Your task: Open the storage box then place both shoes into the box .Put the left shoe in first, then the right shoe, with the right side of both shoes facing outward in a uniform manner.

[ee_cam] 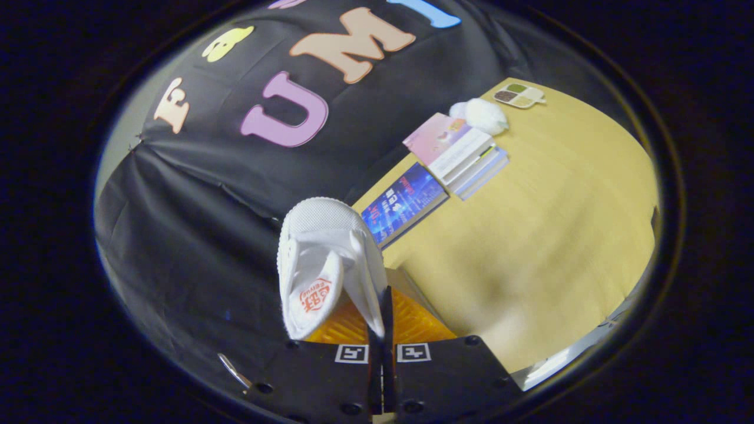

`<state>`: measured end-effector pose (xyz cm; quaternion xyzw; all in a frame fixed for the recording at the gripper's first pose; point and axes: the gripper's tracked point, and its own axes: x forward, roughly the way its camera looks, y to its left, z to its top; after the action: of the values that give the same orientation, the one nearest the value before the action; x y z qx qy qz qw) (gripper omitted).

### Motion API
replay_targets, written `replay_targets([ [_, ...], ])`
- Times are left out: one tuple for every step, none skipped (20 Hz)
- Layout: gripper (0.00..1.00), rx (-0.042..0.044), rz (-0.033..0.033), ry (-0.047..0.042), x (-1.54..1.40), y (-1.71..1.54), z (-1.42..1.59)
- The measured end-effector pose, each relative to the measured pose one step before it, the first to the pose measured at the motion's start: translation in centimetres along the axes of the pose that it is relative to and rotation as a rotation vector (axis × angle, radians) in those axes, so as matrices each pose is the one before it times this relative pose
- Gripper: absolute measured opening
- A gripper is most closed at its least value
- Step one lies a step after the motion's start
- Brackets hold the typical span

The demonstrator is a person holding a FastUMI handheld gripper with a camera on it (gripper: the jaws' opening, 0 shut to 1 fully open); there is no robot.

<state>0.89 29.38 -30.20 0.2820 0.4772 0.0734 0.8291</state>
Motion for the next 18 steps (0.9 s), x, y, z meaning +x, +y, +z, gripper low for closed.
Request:
replay_targets([
  [0.04, -0.02337, 0.00625, 0.01367, 0.475, 1.047, -0.655],
  [0.04, -0.02256, 0.00379, 0.01667, 0.554, 0.892, -0.761],
  [0.04, -0.02092, 0.00092, 0.01725, 0.422, 0.744, -0.628],
  [0.04, -0.01935, -0.00397, 0.01474, 0.788, 0.595, -0.529],
  [0.04, -0.02195, -0.00752, 0.01441, 0.672, 0.586, -0.696],
  [0.04, -0.01123, -0.00848, 0.00900, 0.481, 0.267, -0.368],
  [0.04, -0.01584, -0.01174, 0.00867, 0.554, 0.326, -0.553],
  [0.04, -0.01567, -0.01226, 0.00658, 0.634, 0.400, -0.615],
  [0.04, -0.01720, -0.01278, 0.00415, 0.344, 0.340, -0.441],
  [0.04, -0.01953, -0.01463, 0.00212, 0.614, 0.178, -0.293],
  [0.04, -0.02629, -0.01731, -0.00228, 0.574, 0.162, -0.205],
  [0.04, -0.02765, -0.02017, -0.00212, 0.510, 0.051, -0.116],
  [0.04, -0.02905, -0.02071, -0.00276, 0.470, 0.055, -0.161],
  [0.04, -0.02644, -0.01718, -0.00622, 0.477, 0.043, -0.042],
  [0.04, -0.02187, -0.01653, -0.00164, 0.472, 0.066, -0.167],
  [0.04, -0.01623, -0.01563, 0.00011, 0.433, -0.033, -0.214],
  [0.04, -0.01517, -0.01670, -0.00237, 0.461, -0.130, -0.191],
  [0.04, -0.01599, -0.01968, -0.00170, 0.475, -0.231, -0.210],
])
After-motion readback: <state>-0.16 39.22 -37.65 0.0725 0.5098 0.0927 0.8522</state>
